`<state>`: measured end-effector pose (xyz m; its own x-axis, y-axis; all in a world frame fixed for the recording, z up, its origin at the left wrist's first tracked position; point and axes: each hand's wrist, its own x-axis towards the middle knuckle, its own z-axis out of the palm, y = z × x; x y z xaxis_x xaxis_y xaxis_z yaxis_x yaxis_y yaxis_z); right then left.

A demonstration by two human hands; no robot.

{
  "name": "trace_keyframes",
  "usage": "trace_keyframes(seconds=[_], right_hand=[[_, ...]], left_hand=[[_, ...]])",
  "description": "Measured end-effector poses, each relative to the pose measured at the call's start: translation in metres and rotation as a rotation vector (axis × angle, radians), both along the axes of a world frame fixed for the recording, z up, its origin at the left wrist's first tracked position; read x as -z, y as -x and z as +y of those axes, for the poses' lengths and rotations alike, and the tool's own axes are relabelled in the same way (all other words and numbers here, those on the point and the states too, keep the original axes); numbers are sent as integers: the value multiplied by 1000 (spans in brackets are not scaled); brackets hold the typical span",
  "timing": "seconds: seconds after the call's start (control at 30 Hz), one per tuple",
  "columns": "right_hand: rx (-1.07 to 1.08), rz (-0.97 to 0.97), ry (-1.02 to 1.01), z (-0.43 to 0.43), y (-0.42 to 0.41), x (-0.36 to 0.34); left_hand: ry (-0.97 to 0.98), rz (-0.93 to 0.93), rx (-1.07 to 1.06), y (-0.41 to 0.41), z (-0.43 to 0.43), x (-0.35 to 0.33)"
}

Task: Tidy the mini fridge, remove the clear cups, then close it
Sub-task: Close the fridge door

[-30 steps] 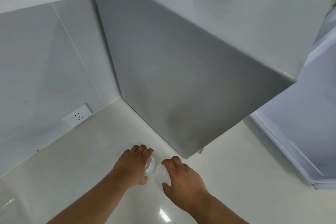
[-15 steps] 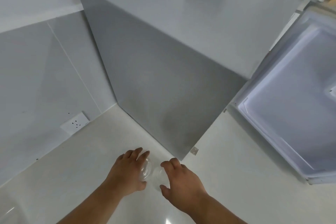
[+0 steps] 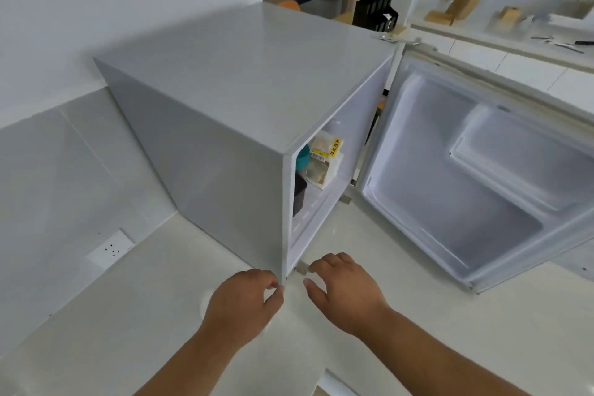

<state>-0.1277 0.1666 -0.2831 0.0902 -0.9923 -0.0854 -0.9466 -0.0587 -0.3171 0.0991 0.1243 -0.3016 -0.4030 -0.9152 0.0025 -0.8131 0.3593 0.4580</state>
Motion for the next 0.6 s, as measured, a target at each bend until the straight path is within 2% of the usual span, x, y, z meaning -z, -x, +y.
trace_keyframes(seconds=[0.13,0.47,0.6], right_hand=[[32,28,67,10,35,-31],[114,89,352,2,131,-147],[126,180,441,-13,171,-203]], left_hand=[[58,106,54,51,9,-32],[299,174,212,158,-20,-160],[425,62,232,182,-49,-214]])
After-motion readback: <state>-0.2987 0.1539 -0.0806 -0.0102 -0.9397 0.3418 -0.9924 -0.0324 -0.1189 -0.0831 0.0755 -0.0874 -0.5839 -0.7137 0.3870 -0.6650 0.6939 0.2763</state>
